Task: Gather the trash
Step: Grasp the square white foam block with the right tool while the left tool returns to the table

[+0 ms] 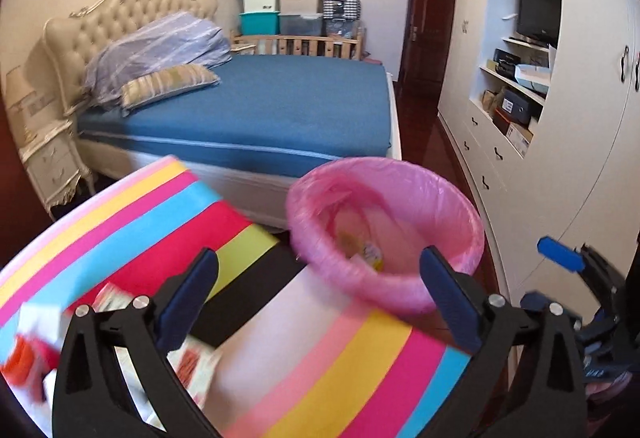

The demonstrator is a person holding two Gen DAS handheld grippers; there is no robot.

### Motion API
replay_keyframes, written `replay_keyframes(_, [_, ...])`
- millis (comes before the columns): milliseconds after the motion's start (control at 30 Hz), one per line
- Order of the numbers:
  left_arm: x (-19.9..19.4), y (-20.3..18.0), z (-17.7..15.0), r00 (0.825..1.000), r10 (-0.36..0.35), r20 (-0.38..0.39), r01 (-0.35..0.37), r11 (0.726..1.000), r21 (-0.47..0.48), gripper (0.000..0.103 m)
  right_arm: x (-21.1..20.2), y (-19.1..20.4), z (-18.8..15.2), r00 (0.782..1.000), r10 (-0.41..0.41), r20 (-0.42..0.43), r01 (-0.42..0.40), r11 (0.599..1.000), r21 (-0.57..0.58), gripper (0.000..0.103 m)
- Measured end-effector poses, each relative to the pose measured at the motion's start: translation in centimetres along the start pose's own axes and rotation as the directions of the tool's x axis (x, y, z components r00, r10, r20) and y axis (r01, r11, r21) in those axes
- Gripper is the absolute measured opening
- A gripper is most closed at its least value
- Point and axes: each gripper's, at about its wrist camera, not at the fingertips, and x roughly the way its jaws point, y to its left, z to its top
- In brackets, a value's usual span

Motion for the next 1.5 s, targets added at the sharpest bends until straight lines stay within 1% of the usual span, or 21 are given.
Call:
replay_keyframes(167, [-6.0,3.0,-2.6,0.996,0.078,0.045,-0.078,0.997,-0.002,0.098,-0.6,4.3,-1.1,0.997,0.069,-0.024,-0.069,0.998,-0.006,0.082])
replay_keyframes(233, [-8.7,4.1,-3.8,0.991,0.115,0.075,-0.115,0.993,-0.004,0.098,-0.7,6.1,-1.6,0.994,0.099,-0.036,-0.1,0.995,-0.01,0.084])
replay_keyframes(300, [-11.5,5.5,-5.5,0.983,0.149,0.103,-0.147,0.989,-0.026,0.098,-0.7,8.0,-2.1,0.99,0.131,-0.051,-0.133,0.991,-0.024,0.084])
replay_keyframes(367, [-13.7,6.6,-7.2,0.977,0.183,0.111,-0.178,0.983,-0.052,0.098,-0.6,10.1,-2.6,0.985,0.159,-0.062,-0.162,0.986,-0.048,0.084])
replay_keyframes(400, [-14.3,6.9,-7.8,0.974,0.196,0.112,-0.19,0.98,-0.06,0.098,-0.7,10.8,-2.8,0.983,0.17,-0.066,-0.173,0.983,-0.056,0.084])
replay_keyframes(467, [-16.3,8.3,-9.9,0.964,0.24,0.111,-0.231,0.969,-0.089,0.098,-0.7,12.5,-3.4,0.976,0.2,-0.083,-0.206,0.975,-0.077,0.084])
replay_keyframes(533, [-18.1,9.6,-12.3,0.955,0.281,0.097,-0.27,0.956,-0.115,0.098,-0.7,13.9,-4.0,0.969,0.223,-0.104,-0.233,0.968,-0.093,0.084])
replay_keyframes(600, [-19.2,10.4,-13.9,0.947,0.311,0.082,-0.299,0.945,-0.131,0.098,-0.7,15.1,-4.5,0.962,0.243,-0.126,-0.257,0.961,-0.106,0.084])
replay_keyframes(700, [-21.4,11.6,-17.0,0.928,0.368,0.067,-0.353,0.921,-0.163,0.098,-1.0,16.6,-5.2,0.949,0.274,-0.157,-0.294,0.948,-0.12,0.084])
replay_keyframes(767, [-22.3,12.1,-18.5,0.918,0.393,0.06,-0.378,0.909,-0.174,0.098,-1.5,17.8,-5.6,0.939,0.298,-0.169,-0.322,0.937,-0.136,0.084])
replay_keyframes(800, [-22.9,12.4,-19.4,0.91,0.412,0.055,-0.396,0.9,-0.184,0.098,-1.7,18.2,-5.8,0.936,0.307,-0.173,-0.333,0.932,-0.143,0.084])
replay_keyframes(900, [-23.7,12.7,-20.8,0.896,0.441,0.045,-0.424,0.883,-0.201,0.098,-2.3,20.3,-6.3,0.921,0.338,-0.191,-0.372,0.911,-0.179,0.084])
replay_keyframes(1000, [-24.7,13.6,-22.3,0.881,0.472,0.027,-0.453,0.86,-0.235,0.098,-2.6,22.2,-6.7,0.91,0.357,-0.21,-0.399,0.891,-0.217,0.085])
replay_keyframes(1100, [-25.5,14.4,-23.0,0.882,0.471,0.03,-0.447,0.853,-0.27,0.098,-2.5,24.1,-7.5,0.905,0.355,-0.235,-0.41,0.875,-0.259,0.085])
replay_keyframes(1133, [-25.9,14.5,-23.2,0.879,0.476,0.033,-0.449,0.849,-0.279,0.098,-2.4,25.0,-7.9,0.904,0.348,-0.249,-0.412,0.865,-0.286,0.085])
replay_keyframes(1200, [-26.4,14.6,-23.2,0.876,0.481,0.033,-0.454,0.845,-0.282,0.098,-2.1,26.3,-8.5,0.908,0.328,-0.262,-0.404,0.853,-0.332,0.085])
replay_keyframes(1300, [-26.8,14.6,-23.6,0.875,0.483,0.034,-0.455,0.844,-0.283,0.098,-1.3,27.7,-9.1,0.905,0.313,-0.289,-0.406,0.838,-0.365,0.085])
replay_keyframes(1367, [-26.7,14.7,-23.9,0.878,0.478,0.025,-0.451,0.845,-0.288,0.098,-0.6,28.0,-9.4,0.908,0.292,-0.3,-0.393,0.841,-0.372,0.085])
replay_keyframes(1433, [-26.7,14.9,-24.1,0.881,0.474,0.019,-0.447,0.843,-0.299,0.098,0.2,28.1,-9.6,0.906,0.283,-0.316,-0.39,0.848,-0.359,0.085])
replay_keyframes(1500, [-26.5,15.1,-24.2,0.88,0.474,0.014,-0.447,0.84,-0.308,0.098,0.8,27.9,-9.7,0.907,0.27,-0.324,-0.378,0.862,-0.339,0.085])
